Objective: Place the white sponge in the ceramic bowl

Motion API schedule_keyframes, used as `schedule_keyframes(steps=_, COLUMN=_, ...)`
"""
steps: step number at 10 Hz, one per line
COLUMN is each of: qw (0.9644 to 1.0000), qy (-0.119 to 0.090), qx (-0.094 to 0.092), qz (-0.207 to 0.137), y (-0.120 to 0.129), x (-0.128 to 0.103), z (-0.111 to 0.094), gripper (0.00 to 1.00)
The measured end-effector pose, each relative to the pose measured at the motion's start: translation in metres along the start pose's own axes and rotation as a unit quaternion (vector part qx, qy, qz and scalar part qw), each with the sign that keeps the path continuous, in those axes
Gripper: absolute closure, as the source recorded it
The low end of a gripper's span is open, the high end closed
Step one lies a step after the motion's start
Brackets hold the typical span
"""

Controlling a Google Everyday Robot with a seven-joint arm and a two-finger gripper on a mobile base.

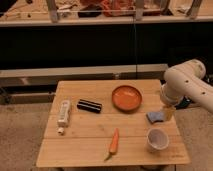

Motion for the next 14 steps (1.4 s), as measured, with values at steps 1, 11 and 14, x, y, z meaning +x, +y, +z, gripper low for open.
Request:
schedule_keyframes(steps=1, qw=1.0000, qy=0.001, qx=0.002, qz=-0.004, y=0.001, x=0.003, z=0.002, gripper=0.20)
schedule_keyframes(steps=11, qw=0.9949, qy=-0.015, qx=0.029, qz=-0.096, y=-0.015, x=0.017, z=0.044, gripper=0.20)
schedule_keyframes(steps=14, qw=0.9907, qy=-0.017, qx=0.036, qz=-0.130, y=-0.016, x=0.022, z=0.052, gripper=0.20)
